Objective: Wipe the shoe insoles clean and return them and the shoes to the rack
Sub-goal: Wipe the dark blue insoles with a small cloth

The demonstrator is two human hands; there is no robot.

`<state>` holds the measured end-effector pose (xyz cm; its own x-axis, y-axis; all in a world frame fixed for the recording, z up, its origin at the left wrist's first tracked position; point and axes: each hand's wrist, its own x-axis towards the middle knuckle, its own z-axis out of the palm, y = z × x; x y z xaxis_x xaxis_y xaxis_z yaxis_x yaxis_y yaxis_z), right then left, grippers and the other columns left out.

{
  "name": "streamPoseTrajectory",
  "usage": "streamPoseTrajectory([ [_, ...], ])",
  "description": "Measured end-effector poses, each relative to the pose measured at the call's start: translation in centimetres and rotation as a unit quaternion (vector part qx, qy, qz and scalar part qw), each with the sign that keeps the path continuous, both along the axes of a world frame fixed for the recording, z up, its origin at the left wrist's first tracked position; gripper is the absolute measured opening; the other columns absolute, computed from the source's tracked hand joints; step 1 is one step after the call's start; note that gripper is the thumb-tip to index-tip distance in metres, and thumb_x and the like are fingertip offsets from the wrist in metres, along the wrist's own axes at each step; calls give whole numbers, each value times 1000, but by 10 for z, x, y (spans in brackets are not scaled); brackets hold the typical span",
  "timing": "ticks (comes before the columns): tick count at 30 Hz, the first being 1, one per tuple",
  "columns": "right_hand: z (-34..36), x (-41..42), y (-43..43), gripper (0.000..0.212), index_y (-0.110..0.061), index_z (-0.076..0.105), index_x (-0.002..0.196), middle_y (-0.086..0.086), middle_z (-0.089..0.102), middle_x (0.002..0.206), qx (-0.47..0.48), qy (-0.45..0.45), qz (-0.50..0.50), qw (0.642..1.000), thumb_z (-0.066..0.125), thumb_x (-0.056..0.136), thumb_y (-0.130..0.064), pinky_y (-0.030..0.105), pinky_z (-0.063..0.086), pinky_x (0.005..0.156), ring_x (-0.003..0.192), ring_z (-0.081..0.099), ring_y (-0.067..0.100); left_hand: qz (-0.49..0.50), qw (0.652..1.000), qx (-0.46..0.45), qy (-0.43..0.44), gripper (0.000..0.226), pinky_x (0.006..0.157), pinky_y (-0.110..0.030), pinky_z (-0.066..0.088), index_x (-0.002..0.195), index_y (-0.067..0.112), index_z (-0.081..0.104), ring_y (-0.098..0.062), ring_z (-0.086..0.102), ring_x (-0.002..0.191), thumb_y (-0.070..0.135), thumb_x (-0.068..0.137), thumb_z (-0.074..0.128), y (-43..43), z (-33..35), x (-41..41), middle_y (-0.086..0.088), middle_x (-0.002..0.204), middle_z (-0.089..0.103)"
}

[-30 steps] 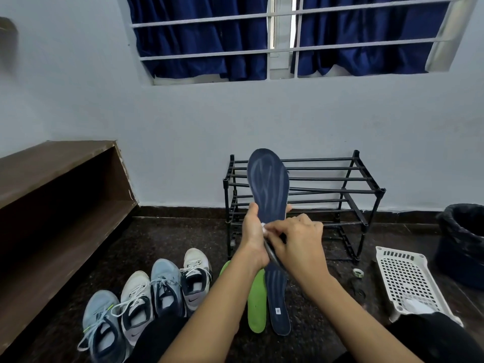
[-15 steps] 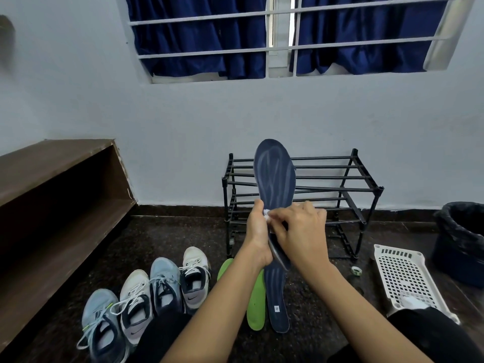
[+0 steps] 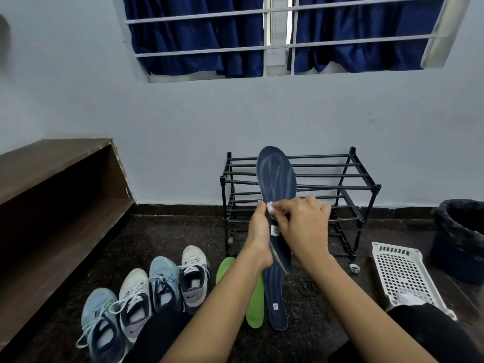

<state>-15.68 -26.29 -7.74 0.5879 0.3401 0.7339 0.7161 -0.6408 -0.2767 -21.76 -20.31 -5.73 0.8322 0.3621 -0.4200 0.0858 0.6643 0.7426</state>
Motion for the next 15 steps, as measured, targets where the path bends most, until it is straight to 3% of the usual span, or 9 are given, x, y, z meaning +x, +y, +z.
streamPoseTrajectory([
  [4,-2,-15,4,17,-28,74,74,-7,64,62,3,-7,55,998,57,77,-30,32,24,63,65,52,20,19,1000,-3,-8,71,68,-33,53,72,7,74,-24,68,69,53,101,29,14,1,2,-12,70,72],
  [8,-10,-22,3,12,-30,72,68,-8,61,57,-12,-5,75,997,61,71,-25,31,25,60,62,52,18,28,999,-16,-25,73,69,-30,55,93,2,72,-22,69,78,54,101,22,22,1,3,-10,84,74],
  [11,-7,-20,1,13,-33,72,70,-8,62,58,-50,-14,34,998,60,73,-30,31,20,63,62,50,18,26,999,-28,-26,73,75,-33,54,96,3,72,-24,70,83,57,100,25,20,0,2,-11,87,75],
  [15,-1,-10,0,14,-31,73,75,-7,63,61,-50,-22,-18,998,61,78,-38,30,7,63,65,50,20,14,1000,-7,0,63,68,-33,53,84,7,71,-25,68,71,54,100,33,7,0,-1,-12,71,72],
])
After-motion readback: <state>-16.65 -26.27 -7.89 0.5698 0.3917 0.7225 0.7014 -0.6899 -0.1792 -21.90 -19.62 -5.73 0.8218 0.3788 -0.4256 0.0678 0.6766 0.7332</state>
